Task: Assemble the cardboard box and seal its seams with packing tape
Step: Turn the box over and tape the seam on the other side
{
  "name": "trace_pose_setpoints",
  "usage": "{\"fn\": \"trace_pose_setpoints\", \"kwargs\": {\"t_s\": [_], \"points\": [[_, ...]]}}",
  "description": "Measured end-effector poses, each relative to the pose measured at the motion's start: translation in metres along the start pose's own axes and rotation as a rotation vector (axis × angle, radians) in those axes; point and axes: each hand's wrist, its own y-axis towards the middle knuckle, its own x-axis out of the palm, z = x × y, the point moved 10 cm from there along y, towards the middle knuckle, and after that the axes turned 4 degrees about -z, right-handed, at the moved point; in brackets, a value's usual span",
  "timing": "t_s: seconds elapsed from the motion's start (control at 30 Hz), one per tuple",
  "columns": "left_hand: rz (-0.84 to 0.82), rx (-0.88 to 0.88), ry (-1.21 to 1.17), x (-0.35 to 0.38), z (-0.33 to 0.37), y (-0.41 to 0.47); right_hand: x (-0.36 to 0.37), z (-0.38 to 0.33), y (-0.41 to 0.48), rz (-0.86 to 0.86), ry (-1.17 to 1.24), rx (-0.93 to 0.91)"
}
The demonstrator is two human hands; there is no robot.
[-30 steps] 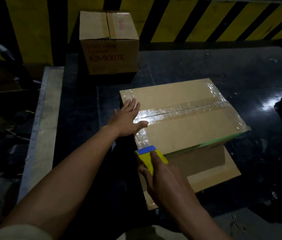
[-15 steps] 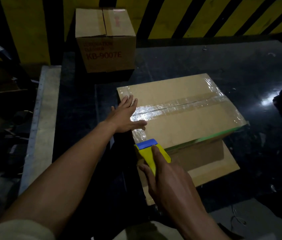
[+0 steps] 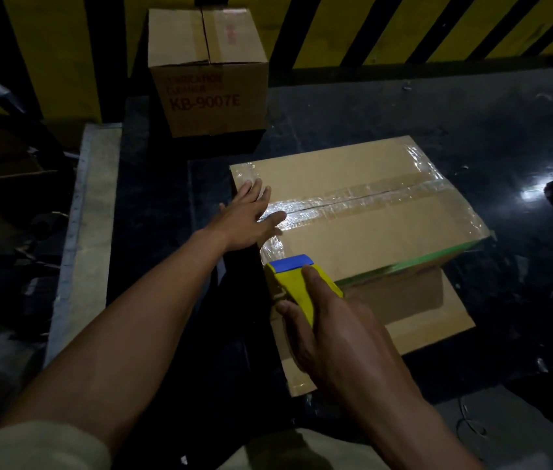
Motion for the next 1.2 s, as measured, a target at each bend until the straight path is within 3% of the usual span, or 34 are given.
{"fn": "trace_pose_setpoints", "kwargs": {"t_s": [0.2,0.43,0.97,1.13,1.2], "points": [[-0.027,0.022,0.037,-0.001,-0.001,0.001,0.002,-0.004,0.005,-0.027,-0.013,-0.004],[0.034,0.024,0.091,0.001,0.002,-0.005,0.057,0.014,0.002,-0.159,-0.086,0.043],[-0.022,0.024,0.223,0.007,0.01,-0.011,0.076,0.031,-0.02,-0.138,-0.058,0.031],[0.089,0.019,0.29,0.006,0.026,-0.024,0.08,0.035,-0.018,-0.158,-0.047,0.05],[0.066,0.039,0.207,0.019,0.029,-0.032,0.08,0.039,-0.019,-0.142,-0.034,0.042]]}}
